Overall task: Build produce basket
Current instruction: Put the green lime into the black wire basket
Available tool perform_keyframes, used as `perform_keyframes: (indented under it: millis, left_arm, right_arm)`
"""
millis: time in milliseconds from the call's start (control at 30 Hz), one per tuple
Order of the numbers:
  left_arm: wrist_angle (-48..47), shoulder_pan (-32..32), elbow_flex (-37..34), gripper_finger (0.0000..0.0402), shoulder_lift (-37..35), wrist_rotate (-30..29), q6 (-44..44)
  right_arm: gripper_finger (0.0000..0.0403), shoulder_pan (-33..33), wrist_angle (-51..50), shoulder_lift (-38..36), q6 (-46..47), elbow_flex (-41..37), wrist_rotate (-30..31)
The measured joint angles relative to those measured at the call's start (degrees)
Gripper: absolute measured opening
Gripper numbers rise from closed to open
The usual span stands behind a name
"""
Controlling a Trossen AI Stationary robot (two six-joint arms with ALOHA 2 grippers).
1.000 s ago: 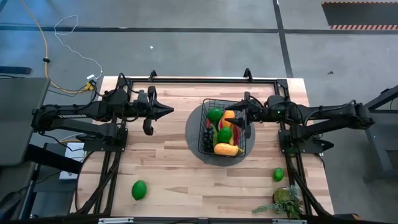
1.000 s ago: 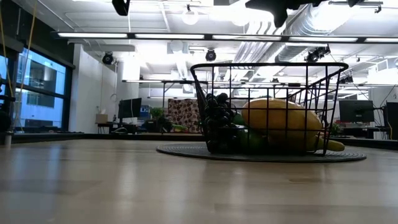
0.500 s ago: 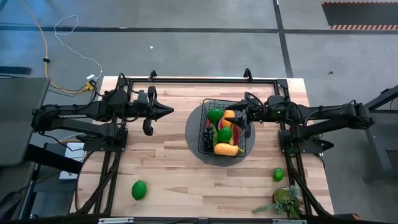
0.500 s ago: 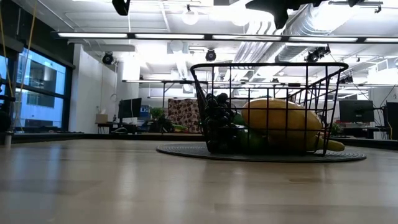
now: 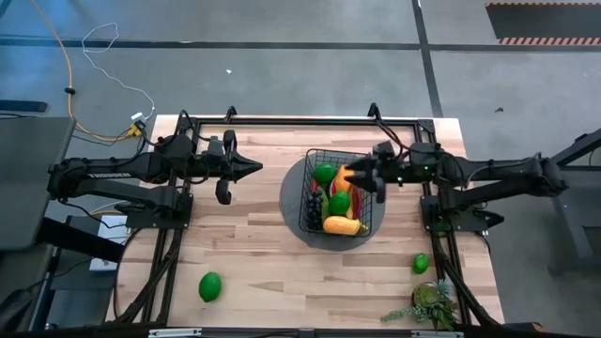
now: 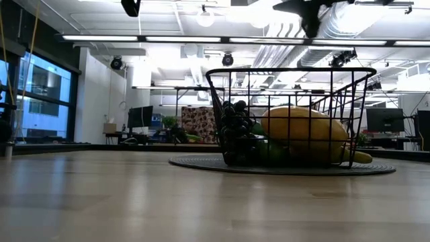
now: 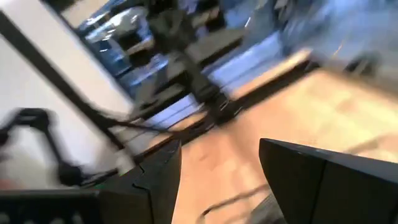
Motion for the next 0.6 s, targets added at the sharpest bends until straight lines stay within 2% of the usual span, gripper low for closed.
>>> perform_keyframes:
  millis: [167, 300, 467, 600]
  left_arm:
    - [-0.4, -0.01, 0.0, 0.0, 0.0, 0.0, 0.0]
    - [-1.48, -0.02, 0.0, 0.0, 0.02, 0.0, 0.0]
    - [-1.66, -0.02, 0.0, 0.0, 0.02, 0.04, 0.02]
    - [-2.02, -0.01, 0.0, 0.0, 0.02, 0.04, 0.47]
  right_arm:
    - [0.0202, 0.48, -13.26, -4.33, 18.79, 0.02, -12.0]
    - [0.0202, 4.53, -29.31, -6.59, 33.83, 0.04, -21.95]
    - [0.0202, 15.69, -49.26, -7.78, 51.04, 0.04, -22.29]
    - [0.0202, 25.19, -61.07, -7.32, 63.75, 0.04, -17.74]
